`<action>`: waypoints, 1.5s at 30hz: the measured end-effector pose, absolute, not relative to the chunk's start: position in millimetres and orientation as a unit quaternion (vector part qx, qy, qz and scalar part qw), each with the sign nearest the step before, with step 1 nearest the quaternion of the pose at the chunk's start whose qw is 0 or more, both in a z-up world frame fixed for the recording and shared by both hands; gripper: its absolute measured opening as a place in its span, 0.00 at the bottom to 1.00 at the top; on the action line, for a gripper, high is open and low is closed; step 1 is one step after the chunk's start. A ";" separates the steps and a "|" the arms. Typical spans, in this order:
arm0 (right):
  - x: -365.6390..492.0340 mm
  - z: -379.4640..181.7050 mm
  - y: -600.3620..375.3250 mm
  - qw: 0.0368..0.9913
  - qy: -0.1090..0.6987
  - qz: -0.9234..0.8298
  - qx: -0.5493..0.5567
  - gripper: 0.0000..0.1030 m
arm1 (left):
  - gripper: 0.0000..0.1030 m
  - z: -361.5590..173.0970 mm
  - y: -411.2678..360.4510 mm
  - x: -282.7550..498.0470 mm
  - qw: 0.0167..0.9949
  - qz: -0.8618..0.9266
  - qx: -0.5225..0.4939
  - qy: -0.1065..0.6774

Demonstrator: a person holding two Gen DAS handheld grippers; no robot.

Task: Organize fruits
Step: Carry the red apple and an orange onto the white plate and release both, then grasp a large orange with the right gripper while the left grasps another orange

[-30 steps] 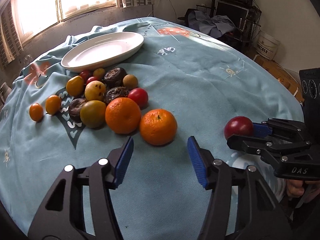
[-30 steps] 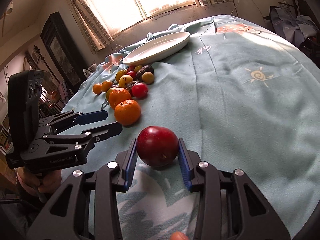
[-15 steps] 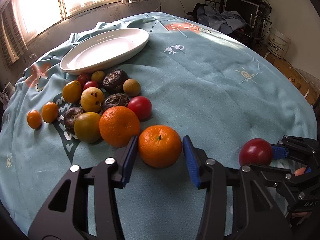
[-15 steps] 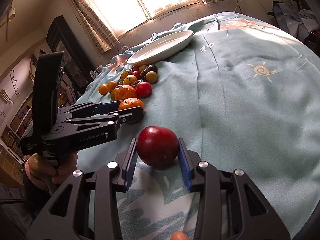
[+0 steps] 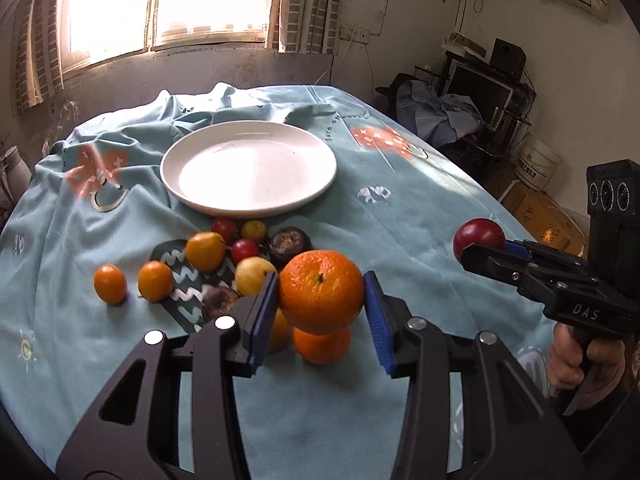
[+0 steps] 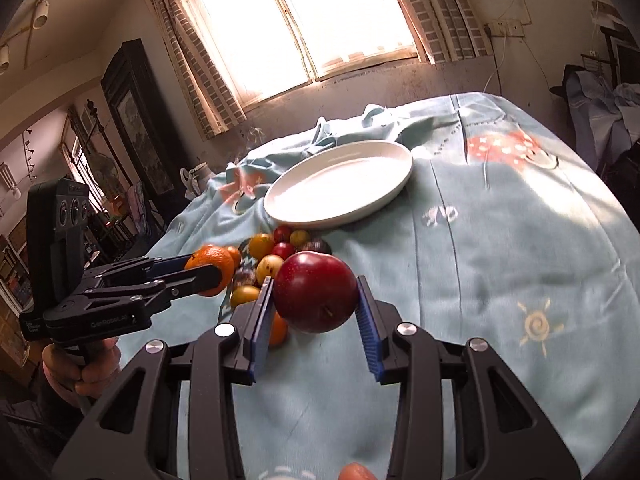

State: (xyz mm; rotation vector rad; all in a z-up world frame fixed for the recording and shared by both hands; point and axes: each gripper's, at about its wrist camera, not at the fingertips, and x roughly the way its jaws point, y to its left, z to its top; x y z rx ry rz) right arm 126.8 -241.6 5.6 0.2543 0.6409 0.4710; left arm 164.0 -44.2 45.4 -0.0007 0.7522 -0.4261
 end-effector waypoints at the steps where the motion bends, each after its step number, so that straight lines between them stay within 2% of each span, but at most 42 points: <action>1: 146.2 9.0 -235.6 0.917 0.307 0.226 0.120 0.39 | 0.42 52.0 -38.2 180.3 0.911 -0.200 -0.002 0.360; 5: 228.7 3.5 -208.7 0.923 0.310 0.211 0.089 0.39 | 0.42 61.8 -28.3 255.9 0.920 -0.158 0.005 0.359; 9: 297.9 -19.3 -191.5 0.910 0.351 0.205 0.087 0.39 | 0.42 41.2 -30.2 326.2 0.909 -0.135 0.013 0.394; 17: 338.4 -44.5 -172.1 0.897 0.385 0.206 0.066 0.39 | 0.44 -1.6 -36.1 380.1 0.890 -0.115 0.031 0.440; 18: 339.1 -45.4 -170.5 0.895 0.389 0.209 0.063 0.44 | 0.44 -3.9 -37.0 381.6 0.890 -0.111 0.033 0.442; 19: 339.2 -45.0 -169.4 0.894 0.391 0.212 0.060 0.58 | 0.52 -5.9 -36.4 380.9 0.891 -0.103 0.038 0.441; 20: 336.0 -43.0 -170.0 0.895 0.390 0.210 0.058 0.63 | 0.66 -4.4 -34.9 376.5 0.896 -0.092 0.041 0.432; 22: 323.7 -33.5 -172.2 0.902 0.374 0.211 0.054 0.63 | 0.71 5.4 -30.6 360.9 0.908 -0.087 0.040 0.408; 24: 307.5 -21.6 -175.5 0.908 0.357 0.213 0.047 0.63 | 0.79 18.1 -25.1 339.7 0.914 -0.091 0.035 0.394; 25: 297.3 -16.0 -176.6 0.911 0.349 0.217 0.045 0.63 | 0.87 24.2 -21.3 327.4 0.917 -0.088 0.031 0.387; 27: 273.8 -8.4 -177.5 0.913 0.335 0.229 0.037 0.63 | 0.90 35.5 -12.9 298.7 0.925 -0.086 0.026 0.369; 29: 247.0 -4.0 -175.9 0.915 0.323 0.242 0.026 0.63 | 0.98 41.2 -3.8 265.3 0.932 -0.083 0.021 0.352; 35: 166.7 -12.9 -151.0 0.904 0.299 0.302 -0.052 0.64 | 0.98 12.1 9.5 192.8 0.940 -0.084 0.023 0.329; 39: 134.3 -22.0 -124.6 0.892 0.287 0.324 -0.135 0.64 | 0.98 3.3 10.0 178.1 0.941 -0.062 0.047 0.329; 45: 123.3 -37.5 -104.1 0.881 0.290 0.315 -0.203 0.63 | 0.98 -4.2 24.8 178.2 0.933 -0.059 0.008 0.354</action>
